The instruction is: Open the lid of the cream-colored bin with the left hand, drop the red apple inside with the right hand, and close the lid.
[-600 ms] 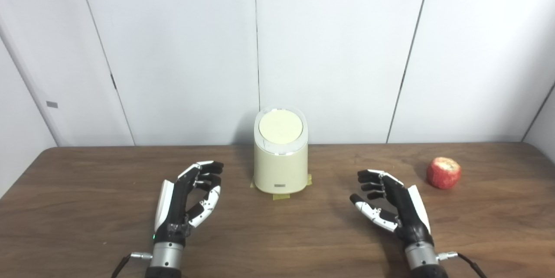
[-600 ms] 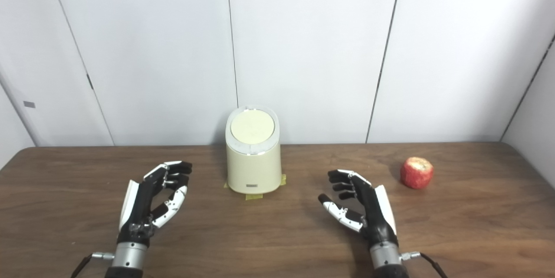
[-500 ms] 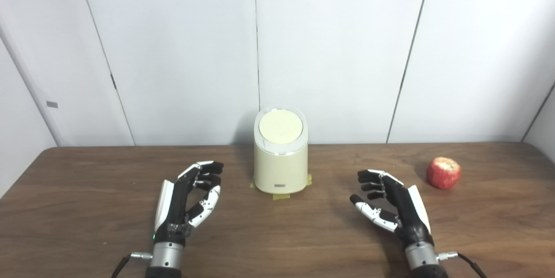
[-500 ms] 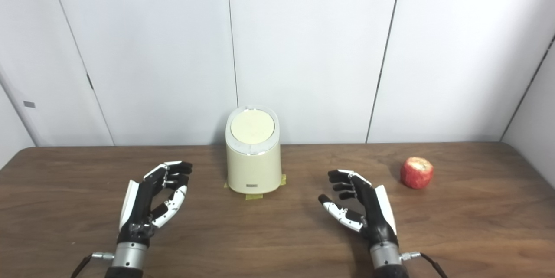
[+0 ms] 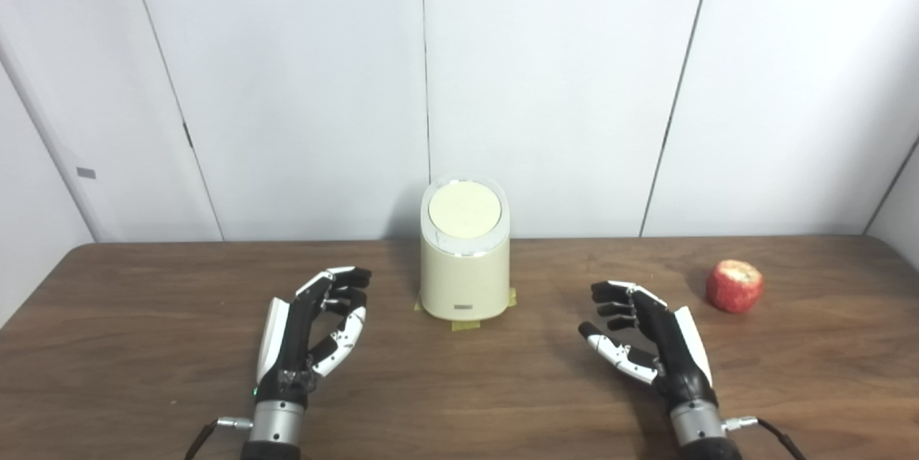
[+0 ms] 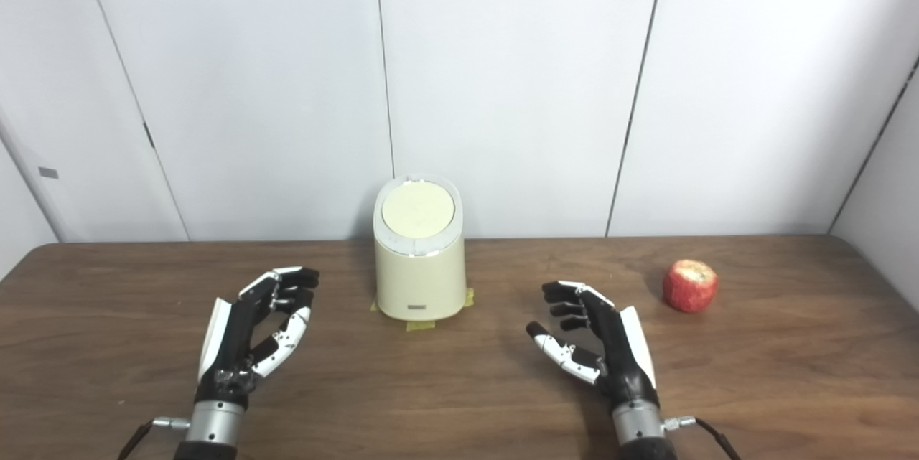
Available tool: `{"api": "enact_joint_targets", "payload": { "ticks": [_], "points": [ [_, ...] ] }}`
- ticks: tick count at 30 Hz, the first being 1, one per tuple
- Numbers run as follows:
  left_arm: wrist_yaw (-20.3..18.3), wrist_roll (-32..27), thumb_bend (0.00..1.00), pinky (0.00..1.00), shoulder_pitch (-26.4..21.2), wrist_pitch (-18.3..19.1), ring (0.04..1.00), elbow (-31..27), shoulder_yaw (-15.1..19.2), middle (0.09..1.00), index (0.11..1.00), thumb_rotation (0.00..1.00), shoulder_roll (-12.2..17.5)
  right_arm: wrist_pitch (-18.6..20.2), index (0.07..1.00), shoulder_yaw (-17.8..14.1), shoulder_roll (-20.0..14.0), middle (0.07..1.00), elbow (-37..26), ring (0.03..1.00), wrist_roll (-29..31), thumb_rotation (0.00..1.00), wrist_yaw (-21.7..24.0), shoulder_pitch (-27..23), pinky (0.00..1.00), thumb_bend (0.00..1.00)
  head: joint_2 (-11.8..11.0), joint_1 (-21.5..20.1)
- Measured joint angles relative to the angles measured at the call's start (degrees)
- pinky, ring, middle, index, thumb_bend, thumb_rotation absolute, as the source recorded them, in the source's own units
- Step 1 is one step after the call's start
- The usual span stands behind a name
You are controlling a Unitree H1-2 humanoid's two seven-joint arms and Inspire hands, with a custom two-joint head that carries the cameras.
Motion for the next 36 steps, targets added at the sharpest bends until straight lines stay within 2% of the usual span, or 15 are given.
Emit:
{"api": "enact_joint_targets", "payload": {
  "ticks": [1,2,5,8,11,15,18,21,23,26,32,36],
  "points": [
    [0.0,0.0,0.30,0.60,0.0,0.2,0.685,-0.1,0.1,0.719,0.705,0.37,0.0,0.2,0.673,0.0,0.0,0.695,0.0,0.672,0.0,0.26,0.1,0.0,0.60,0.28,0.0,0.0],
    [-0.4,-0.1,0.35,0.62,0.0,1.4,0.714,-0.3,0.2,0.752,0.740,0.46,0.0,0.5,0.670,0.0,0.0,0.690,-0.1,0.663,0.0,0.26,0.1,0.0,0.59,0.29,0.1,0.3],
    [-2.2,-0.4,0.43,0.66,0.1,5.4,0.750,-1.3,0.3,0.785,0.776,0.61,0.0,0.8,0.671,0.0,0.0,0.688,-0.1,0.657,0.0,0.26,0.0,0.0,0.57,0.28,0.2,-0.3],
    [-4.4,-0.1,0.53,0.73,0.5,12.1,0.812,-4.0,0.4,0.836,0.828,0.74,0.1,0.8,0.672,0.0,-0.1,0.692,-0.2,0.665,-0.1,0.25,0.0,0.0,0.59,0.28,0.1,-0.4],
    [-6.6,-0.4,0.61,0.76,-0.5,18.5,0.851,-6.7,0.7,0.871,0.864,0.79,0.3,0.8,0.669,0.0,-0.1,0.693,-0.2,0.668,0.0,0.23,0.0,0.0,0.59,0.28,0.2,-0.4],
    [-8.6,0.3,0.73,0.78,-5.1,25.4,0.888,-8.4,0.3,0.918,0.910,0.84,0.4,0.7,0.670,-0.2,-0.1,0.690,-0.1,0.661,0.1,0.23,0.0,0.0,0.58,0.28,0.2,-0.4],
    [-9.5,2.0,0.73,0.80,-9.4,29.9,0.918,-8.7,-1.4,0.953,0.934,0.83,0.4,0.7,0.669,-0.1,0.0,0.690,-0.2,0.663,0.1,0.23,0.0,0.0,0.58,0.28,0.2,-0.3],
    [-11.0,2.5,0.74,0.82,-12.5,33.6,0.917,-8.7,-3.0,0.947,0.947,0.78,0.1,0.7,0.668,-0.1,0.0,0.688,-0.2,0.662,0.0,0.21,0.0,-0.1,0.58,0.28,0.2,-0.4],
    [-11.7,2.7,0.75,0.79,-13.8,35.0,0.900,-8.7,-3.7,0.933,0.941,0.76,0.0,0.7,0.671,0.0,0.1,0.691,-0.3,0.665,0.0,0.24,0.0,-0.1,0.59,0.28,0.2,-0.6],
    [-12.1,3.3,0.77,0.76,-15.6,36.3,0.878,-7.4,-5.1,0.917,0.936,0.74,0.1,0.8,0.670,-0.1,0.1,0.690,-0.4,0.665,0.0,0.26,0.0,0.0,0.59,0.29,0.4,-0.7],
    [-13.0,5.4,0.78,0.76,-19.9,37.4,0.887,-3.7,-7.9,0.951,0.952,0.71,0.3,0.8,0.667,-0.1,0.1,0.687,-0.7,0.659,0.0,0.23,0.0,0.2,0.58,0.29,0.4,-0.6],
    [-13.3,7.0,0.78,0.77,-22.5,38.9,0.906,-3.3,-9.4,0.977,0.976,0.72,0.1,0.8,0.667,-0.1,0.2,0.687,-0.8,0.660,0.0,0.24,0.0,0.2,0.58,0.29,0.4,-0.8]
  ]
}}
